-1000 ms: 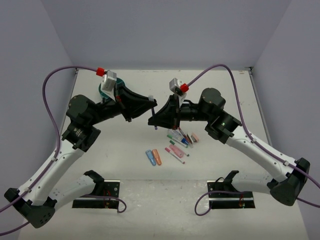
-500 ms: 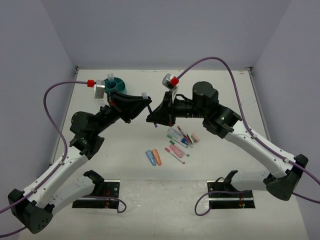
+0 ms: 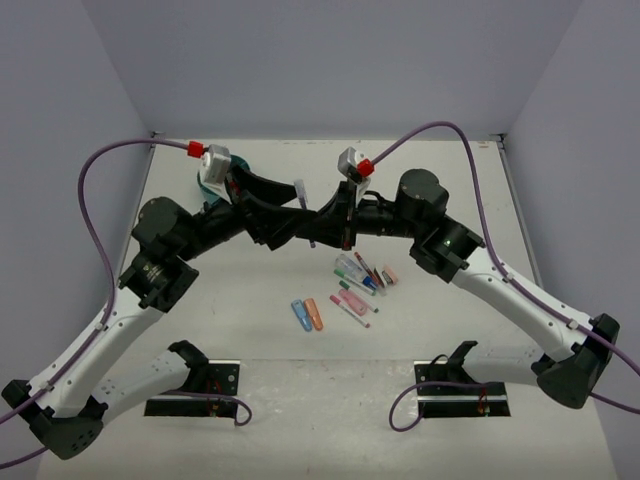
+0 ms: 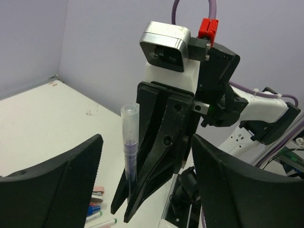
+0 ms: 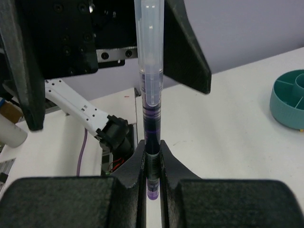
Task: Sort the stationery into containers
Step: Close the pen cap on the pen, then place the pen in the storage box.
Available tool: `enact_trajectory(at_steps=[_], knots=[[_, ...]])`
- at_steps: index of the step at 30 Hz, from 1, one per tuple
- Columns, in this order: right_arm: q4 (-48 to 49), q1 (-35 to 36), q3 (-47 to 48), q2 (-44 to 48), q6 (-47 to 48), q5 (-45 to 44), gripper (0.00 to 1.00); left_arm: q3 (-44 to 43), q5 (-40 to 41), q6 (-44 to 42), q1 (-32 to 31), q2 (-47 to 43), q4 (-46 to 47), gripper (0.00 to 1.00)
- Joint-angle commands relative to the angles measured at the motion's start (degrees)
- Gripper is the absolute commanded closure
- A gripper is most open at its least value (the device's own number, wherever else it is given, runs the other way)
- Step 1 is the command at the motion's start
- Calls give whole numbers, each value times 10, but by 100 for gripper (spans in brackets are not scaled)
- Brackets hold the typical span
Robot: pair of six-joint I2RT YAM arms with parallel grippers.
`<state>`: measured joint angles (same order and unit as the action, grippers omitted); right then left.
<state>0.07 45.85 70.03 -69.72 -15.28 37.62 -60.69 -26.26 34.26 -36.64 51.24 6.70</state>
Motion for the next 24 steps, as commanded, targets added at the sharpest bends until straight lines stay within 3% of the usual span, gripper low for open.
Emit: enact_trajectory(at_steps=[1, 5, 8, 13, 14, 17, 20, 21, 23, 24], knots=[[64, -3, -26, 33, 24, 35, 100, -76, -20, -66, -3, 14, -97, 21], [49, -3, -34, 43, 34, 41, 100, -97, -9, -68, -3, 19, -87, 24], [40, -3, -32, 42, 42, 56, 100, -105, 9, -71, -2, 26, -91, 35], [42, -3, -34, 44, 43, 71, 100, -94, -52, -65, -3, 53, -79, 45], [39, -3, -30, 44, 44, 74, 100, -79, -63, -60, -2, 54, -56, 54], [34, -3, -24, 42, 45, 73, 100, -54, -93, -51, -2, 56, -24, 65], [31, -2, -20, 42, 45, 67, 100, -44, -116, -48, -3, 61, -18, 68], [30, -2, -17, 42, 45, 65, 100, -38, -120, -47, -3, 63, -16, 75], [26, -2, -14, 42, 45, 57, 100, -32, -115, -47, -3, 63, -18, 100], [26, -2, -14, 42, 46, 54, 100, -29, -104, -48, -3, 62, -21, 100]])
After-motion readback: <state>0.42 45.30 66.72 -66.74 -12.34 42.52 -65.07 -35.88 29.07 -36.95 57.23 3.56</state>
